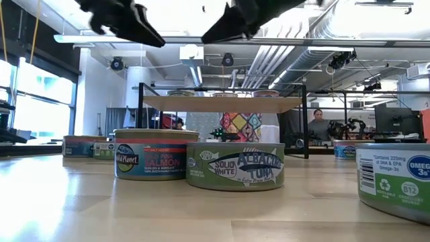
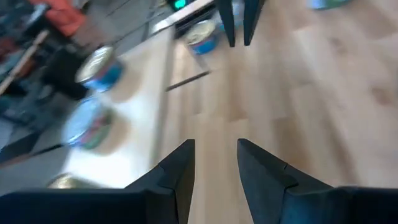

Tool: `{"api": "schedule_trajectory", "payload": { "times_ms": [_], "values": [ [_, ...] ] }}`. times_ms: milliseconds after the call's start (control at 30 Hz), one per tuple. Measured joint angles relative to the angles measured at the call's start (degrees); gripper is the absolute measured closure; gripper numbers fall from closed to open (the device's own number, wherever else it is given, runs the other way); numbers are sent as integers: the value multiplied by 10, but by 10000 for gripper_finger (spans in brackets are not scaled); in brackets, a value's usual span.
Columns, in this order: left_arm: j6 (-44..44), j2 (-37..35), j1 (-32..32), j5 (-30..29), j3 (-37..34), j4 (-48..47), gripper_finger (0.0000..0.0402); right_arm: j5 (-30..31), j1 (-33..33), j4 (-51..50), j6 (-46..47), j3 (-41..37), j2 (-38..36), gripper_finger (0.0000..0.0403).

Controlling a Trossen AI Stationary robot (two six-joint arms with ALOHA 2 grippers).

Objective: Stack canned seafood by type on shelf
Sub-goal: Put the top right light green tuna can on the shelf aligned with the other light green can

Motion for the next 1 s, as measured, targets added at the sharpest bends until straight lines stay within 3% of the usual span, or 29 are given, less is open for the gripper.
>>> {"api": "schedule_trajectory", "payload": {
  "times_ms": [267, 500, 633, 767, 867, 1000],
  "values": [
    [-61, 3, -105, 8, -117, 153, 291, 24, 64, 18, 60, -73, -2, 371],
    [-151, 28, -133, 83, -222, 343, 291, 23, 68, -3, 146, -101, -2, 364],
    [-191, 57, -141, 88, -232, 363, 291, 6, 68, -28, 170, -101, -2, 321],
    [-194, 105, -143, 129, -232, 392, 291, -31, 68, -206, 173, -71, -21, 255],
    [-194, 144, -142, 137, -231, 467, 291, -31, 68, -353, 223, -33, -39, 209],
    [-151, 196, -142, 137, -231, 544, 291, -30, 73, -399, 259, -16, -48, 171]
  ]
}}
